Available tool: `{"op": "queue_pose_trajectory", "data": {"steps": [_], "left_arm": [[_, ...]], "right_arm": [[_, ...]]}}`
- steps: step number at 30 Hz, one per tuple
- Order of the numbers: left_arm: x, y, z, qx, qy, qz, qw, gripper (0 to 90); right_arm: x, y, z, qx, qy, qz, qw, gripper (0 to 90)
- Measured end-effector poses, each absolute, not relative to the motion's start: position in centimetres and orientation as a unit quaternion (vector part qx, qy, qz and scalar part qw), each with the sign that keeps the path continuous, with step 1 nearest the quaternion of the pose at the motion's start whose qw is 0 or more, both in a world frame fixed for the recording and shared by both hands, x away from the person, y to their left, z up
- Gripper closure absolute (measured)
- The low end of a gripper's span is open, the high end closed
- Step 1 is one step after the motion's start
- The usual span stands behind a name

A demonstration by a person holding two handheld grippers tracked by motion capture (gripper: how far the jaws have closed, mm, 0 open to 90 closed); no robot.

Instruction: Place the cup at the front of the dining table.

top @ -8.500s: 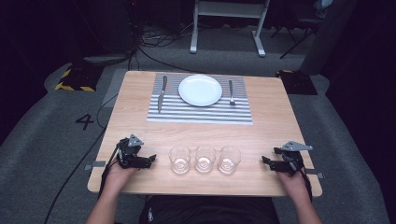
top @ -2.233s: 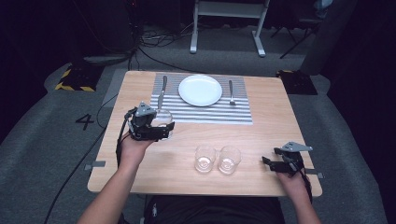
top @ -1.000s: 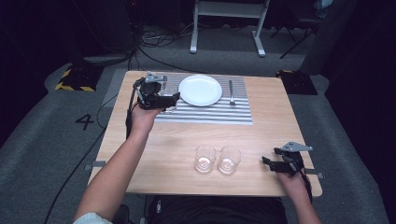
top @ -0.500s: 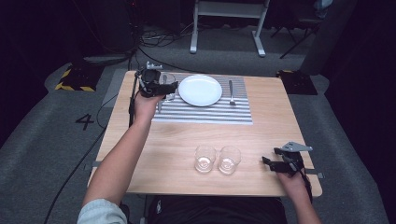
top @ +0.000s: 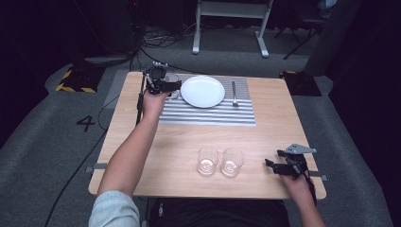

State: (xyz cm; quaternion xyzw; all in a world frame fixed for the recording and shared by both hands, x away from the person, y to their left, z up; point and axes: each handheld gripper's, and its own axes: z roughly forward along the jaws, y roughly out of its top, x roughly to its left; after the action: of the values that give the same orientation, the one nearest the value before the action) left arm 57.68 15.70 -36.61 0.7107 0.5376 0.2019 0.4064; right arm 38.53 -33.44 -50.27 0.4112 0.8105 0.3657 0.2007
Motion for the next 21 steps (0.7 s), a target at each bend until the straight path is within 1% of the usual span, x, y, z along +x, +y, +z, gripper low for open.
{"op": "queue_pose_trajectory", "data": {"steps": [6, 7, 14, 18, 21], "left_arm": [[59.2, 15.3, -38.3, 0.714, 0.551, 0.203, 0.381, 17.8], [59.6, 15.2, -39.0, 0.716, 0.554, 0.208, 0.37, 17.8], [61.1, 14.8, -41.1, 0.724, 0.563, 0.202, 0.344, 17.8], [61.8, 14.8, -42.2, 0.727, 0.57, 0.183, 0.336, 17.7], [62.1, 14.5, -42.9, 0.728, 0.571, 0.18, 0.333, 17.7]], "right_arm": [[38.5, -33.4, -50.3, 0.41, 0.811, 0.367, 0.199, 28.2], [38.5, -33.4, -50.3, 0.41, 0.811, 0.366, 0.199, 28.2], [38.6, -33.5, -50.3, 0.408, 0.812, 0.368, 0.196, 28.6], [38.6, -33.5, -50.3, 0.406, 0.813, 0.368, 0.195, 28.6], [38.5, -33.4, -50.3, 0.407, 0.813, 0.37, 0.193, 28.6]]}}
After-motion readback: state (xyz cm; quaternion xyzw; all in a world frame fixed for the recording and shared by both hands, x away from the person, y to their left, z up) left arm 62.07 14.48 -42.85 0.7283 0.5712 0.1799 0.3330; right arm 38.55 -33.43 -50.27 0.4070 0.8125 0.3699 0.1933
